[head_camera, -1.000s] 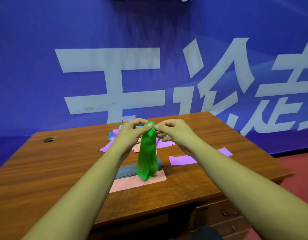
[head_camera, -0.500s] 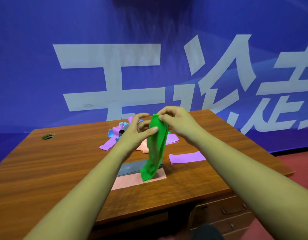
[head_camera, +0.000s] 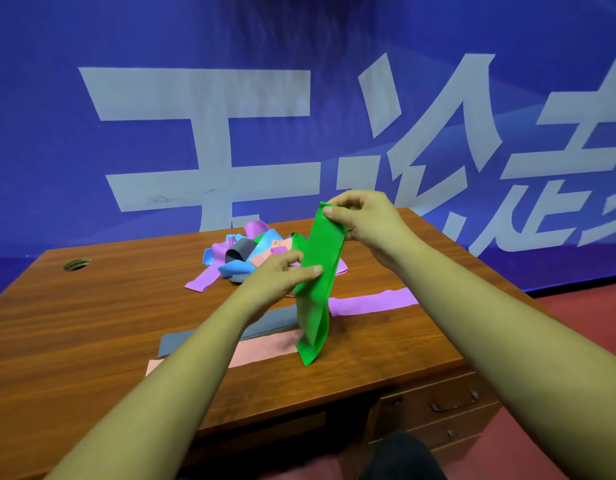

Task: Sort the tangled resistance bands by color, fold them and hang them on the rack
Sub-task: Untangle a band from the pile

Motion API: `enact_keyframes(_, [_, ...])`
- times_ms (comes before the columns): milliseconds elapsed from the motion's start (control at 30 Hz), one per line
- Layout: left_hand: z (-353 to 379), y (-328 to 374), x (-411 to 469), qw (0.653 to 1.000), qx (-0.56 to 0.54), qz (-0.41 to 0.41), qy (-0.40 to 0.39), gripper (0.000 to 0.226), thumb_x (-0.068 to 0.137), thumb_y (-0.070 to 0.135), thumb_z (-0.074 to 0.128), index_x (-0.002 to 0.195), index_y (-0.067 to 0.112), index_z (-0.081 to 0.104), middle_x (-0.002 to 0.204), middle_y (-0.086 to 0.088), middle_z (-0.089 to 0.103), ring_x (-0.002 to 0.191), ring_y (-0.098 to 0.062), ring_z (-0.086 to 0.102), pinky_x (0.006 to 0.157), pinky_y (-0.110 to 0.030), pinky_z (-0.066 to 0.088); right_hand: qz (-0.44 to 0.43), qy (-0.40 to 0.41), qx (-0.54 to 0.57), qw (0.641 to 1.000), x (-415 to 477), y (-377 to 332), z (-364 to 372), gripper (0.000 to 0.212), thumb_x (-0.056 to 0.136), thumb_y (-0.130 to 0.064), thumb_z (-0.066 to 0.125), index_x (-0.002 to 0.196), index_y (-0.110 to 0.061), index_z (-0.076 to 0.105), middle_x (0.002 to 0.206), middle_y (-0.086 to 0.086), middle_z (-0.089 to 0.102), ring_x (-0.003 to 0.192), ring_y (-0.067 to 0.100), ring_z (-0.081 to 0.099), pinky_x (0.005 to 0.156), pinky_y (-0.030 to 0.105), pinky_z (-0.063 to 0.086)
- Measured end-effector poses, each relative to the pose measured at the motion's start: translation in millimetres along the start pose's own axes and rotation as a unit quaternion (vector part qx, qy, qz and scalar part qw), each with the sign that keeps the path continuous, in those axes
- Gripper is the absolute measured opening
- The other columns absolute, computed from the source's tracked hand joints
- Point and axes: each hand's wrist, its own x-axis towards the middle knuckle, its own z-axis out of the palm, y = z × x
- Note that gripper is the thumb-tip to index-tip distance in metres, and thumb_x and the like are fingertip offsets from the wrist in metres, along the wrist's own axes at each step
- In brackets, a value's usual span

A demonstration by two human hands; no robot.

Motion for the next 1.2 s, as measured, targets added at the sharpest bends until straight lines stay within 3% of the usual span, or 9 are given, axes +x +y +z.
enact_keyframes(100, [1.0, -16.7, -4.8, 0.996, 0.030, -0.046, -0.072, 0.014, 0.087, 0.027, 0.070, 0.092, 0.015, 0.075, 0.086, -0.001, 0.073, 0.078, -0.013, 0.062, 0.077, -0.032, 0.047, 0.034, 0.047, 0.037, 0.998, 2.2, 7.5, -17.2, 0.003, 0.089, -0.002, 0.064, 0.088, -0.003, 0.065, 0.079, 0.011, 0.063, 0.069, 0.018, 0.062, 0.059, 0.028, 0.054])
enact_keyframes(267, [10.1, -32.5, -14.9, 0.991, 0.049, -0.065, -0.103, 0.010, 0.088, 0.012, 0.067, 0.091, 0.003, 0.069, 0.074, 0.004, 0.066, 0.063, -0.002, 0.056, 0.061, -0.014, 0.043, 0.095, 0.111, 0.062, 0.987, -0.2, 45.6, -48.3, 0.016, 0.090, 0.000, 0.062, 0.076, -0.009, 0.060, 0.075, 0.009, 0.061, 0.065, 0.015, 0.061, 0.054, 0.026, 0.056])
enact_keyframes(367, [16.1, -38.6, -13.8, 0.990, 0.002, -0.079, -0.114, 0.020, 0.075, 0.013, 0.061, 0.093, 0.005, 0.064, 0.083, -0.006, 0.066, 0.075, -0.013, 0.062, 0.068, -0.021, 0.049, 0.137, 0.153, 0.091, 0.975, -3.3, 72.7, -66.3, 0.016, 0.089, -0.001, 0.063, 0.077, -0.011, 0.061, 0.077, 0.010, 0.063, 0.070, 0.019, 0.063, 0.063, 0.033, 0.058])
enact_keyframes(500, [22.9, -48.7, -7.8, 0.987, 0.039, -0.096, -0.120, 0.035, 0.069, 0.025, 0.069, 0.096, 0.004, 0.063, 0.088, -0.025, 0.064, 0.084, -0.027, 0.061, 0.080, -0.040, 0.046, 0.170, 0.212, 0.095, 0.958, -11.3, 101.5, -92.1, 0.017, 0.090, -0.004, 0.063, 0.076, -0.013, 0.061, 0.074, 0.008, 0.064, 0.066, 0.017, 0.063, 0.050, 0.024, 0.056])
enact_keyframes(600, [31.6, -55.3, -3.9, 0.979, 0.114, -0.112, -0.125, 0.039, 0.068, 0.041, 0.072, 0.087, 0.009, 0.066, 0.073, -0.010, 0.057, 0.071, -0.020, 0.053, 0.068, -0.036, 0.039, 0.189, 0.239, 0.076, 0.949, -17.9, 121.5, -115.3, 0.015, 0.089, -0.004, 0.064, 0.076, -0.011, 0.062, 0.076, 0.010, 0.065, 0.071, 0.022, 0.065, 0.058, 0.029, 0.058])
enact_keyframes(767, [47.1, -63.4, 4.7, 0.980, 0.116, -0.136, -0.089, 0.019, 0.082, 0.031, 0.073, 0.082, 0.013, 0.068, 0.074, -0.004, 0.065, 0.072, -0.020, 0.056, 0.071, -0.037, 0.042, 0.201, 0.286, -0.001, 0.937, -32.9, 148.4, -150.8, 0.022, 0.090, -0.001, 0.062, 0.071, -0.011, 0.058, 0.071, 0.008, 0.059, 0.065, 0.020, 0.059, 0.044, 0.021, 0.052])
enact_keyframes(933, [62.3, -69.5, 12.0, 0.983, 0.136, -0.113, -0.057, 0.007, 0.089, 0.017, 0.068, 0.083, 0.015, 0.065, 0.067, 0.003, 0.064, 0.065, -0.015, 0.055, 0.068, -0.033, 0.044, 0.199, 0.265, -0.112, 0.937, -41.2, 181.1, -172.7, 0.018, 0.086, -0.005, 0.068, 0.069, -0.008, 0.062, 0.081, 0.008, 0.065, 0.085, 0.027, 0.064, 0.080, 0.041, 0.056])
enact_keyframes(1100, [72.1, -70.0, 21.7, 0.975, 0.208, -0.079, 0.004, 0.004, 0.089, 0.016, 0.066, 0.088, 0.017, 0.063, 0.086, -0.008, 0.068, 0.074, -0.022, 0.062, 0.073, -0.039, 0.054, 0.204, 0.253, -0.147, 0.934, -47.6, 204.4, -183.6, 0.017, 0.080, -0.008, 0.076, 0.069, -0.007, 0.062, 0.079, 0.005, 0.065, 0.077, 0.018, 0.058, 0.072, 0.032, 0.047])
enact_keyframes(1200, [78.7, -71.9, 26.3, 0.966, 0.248, -0.065, 0.036, 0.010, 0.088, 0.020, 0.069, 0.092, 0.015, 0.061, 0.078, -0.008, 0.066, 0.066, -0.022, 0.062, 0.059, -0.032, 0.048, 0.223, 0.260, -0.197, 0.919, -48.9, 217.5, -191.3, 0.017, 0.080, -0.016, 0.077, 0.071, -0.010, 0.064, 0.076, 0.004, 0.065, 0.075, 0.020, 0.059, 0.066, 0.031, 0.044])
